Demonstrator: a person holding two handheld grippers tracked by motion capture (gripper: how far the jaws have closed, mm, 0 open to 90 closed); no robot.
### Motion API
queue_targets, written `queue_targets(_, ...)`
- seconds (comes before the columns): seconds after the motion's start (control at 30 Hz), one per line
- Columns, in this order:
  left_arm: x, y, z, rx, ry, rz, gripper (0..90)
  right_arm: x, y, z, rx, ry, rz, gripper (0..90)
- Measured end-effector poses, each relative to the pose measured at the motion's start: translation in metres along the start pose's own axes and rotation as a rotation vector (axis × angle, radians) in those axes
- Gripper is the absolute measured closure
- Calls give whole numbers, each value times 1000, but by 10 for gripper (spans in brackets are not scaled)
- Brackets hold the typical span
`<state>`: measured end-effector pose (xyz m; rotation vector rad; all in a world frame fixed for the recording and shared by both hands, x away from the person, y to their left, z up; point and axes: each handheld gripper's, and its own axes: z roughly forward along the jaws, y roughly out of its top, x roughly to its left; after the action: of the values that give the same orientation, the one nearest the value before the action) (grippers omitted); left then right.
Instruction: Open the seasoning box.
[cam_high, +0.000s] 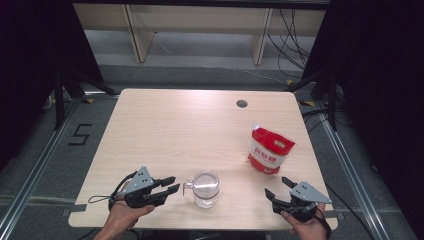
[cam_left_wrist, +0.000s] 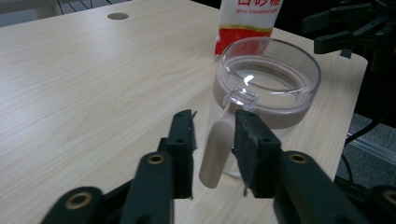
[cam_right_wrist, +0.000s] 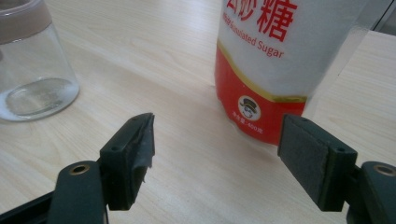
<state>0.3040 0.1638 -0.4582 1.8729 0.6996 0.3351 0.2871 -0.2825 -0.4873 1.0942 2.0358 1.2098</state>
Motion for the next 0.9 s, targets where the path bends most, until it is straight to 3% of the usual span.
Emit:
queue_targets(0.07,-4,3,0,-7,-1,12,772,1,0,0,-10,8,14,282)
queue_targets(0.1,-5,4,0,-7,1,15,784,4,0,-2,6,-2,49,281)
queue_targets(0.13,-5,5,1,-17,-5,18,796,1,0,-1,-7,2,15,281)
queue_targets(0.2,-5,6,1,-19,-1,32,811,2,1,-1,-7,3,16,281)
queue_targets(0.23,-5,9,1,-27,5,11,817,3,1,-2,-5,-1,27,281)
queue_targets(0.3,-4,12,3,-39,5,8,832,1,1,-1,-10,-5,-12,281)
queue_targets(0.33,-4,12,3,-39,5,8,836,2,1,-1,0,11,10,281)
queue_targets(0.43,-6,16,6,-41,5,0,842,3,1,-1,-4,10,17,282)
queue_targets(0.47,-6,17,8,-46,-6,8,842,3,1,-1,-3,4,11,281)
queue_targets(0.5,-7,20,11,-43,-9,28,844,6,0,-2,3,-3,50,282)
queue_targets(0.53,-7,20,11,-43,-9,28,844,6,0,-2,3,-3,50,282)
queue_targets(0.57,-9,20,13,-51,-13,6,844,3,1,-1,-13,-3,1,282)
queue_targets(0.6,-10,24,15,-36,-15,34,844,4,1,0,-12,1,-1,282)
queue_targets(0.63,-12,24,16,-37,-17,27,844,4,2,-1,-12,2,-1,282)
queue_targets(0.67,-12,25,17,-28,-12,47,844,5,2,-1,-10,4,-2,282)
queue_targets(0.8,-11,23,19,-19,-14,50,844,5,1,-1,-10,5,-3,281)
queue_targets(0.9,-9,19,23,-17,-5,29,841,5,1,0,-14,14,0,282)
